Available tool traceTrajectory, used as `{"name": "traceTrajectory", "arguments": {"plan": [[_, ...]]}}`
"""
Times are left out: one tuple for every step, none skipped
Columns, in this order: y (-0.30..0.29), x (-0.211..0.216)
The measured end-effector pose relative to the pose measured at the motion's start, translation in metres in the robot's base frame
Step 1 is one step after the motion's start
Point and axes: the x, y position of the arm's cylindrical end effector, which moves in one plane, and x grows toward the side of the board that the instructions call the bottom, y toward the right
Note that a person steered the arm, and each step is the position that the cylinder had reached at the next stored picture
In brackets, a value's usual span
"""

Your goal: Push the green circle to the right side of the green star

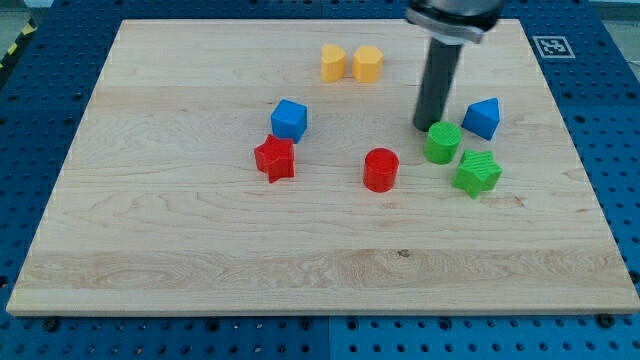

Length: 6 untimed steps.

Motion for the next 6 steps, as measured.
{"name": "traceTrajectory", "arguments": {"plan": [[0.011,0.012],[0.011,0.017],[0.013,0.037],[0.010,0.028],[-0.018,0.011],[-0.024,0.035]]}}
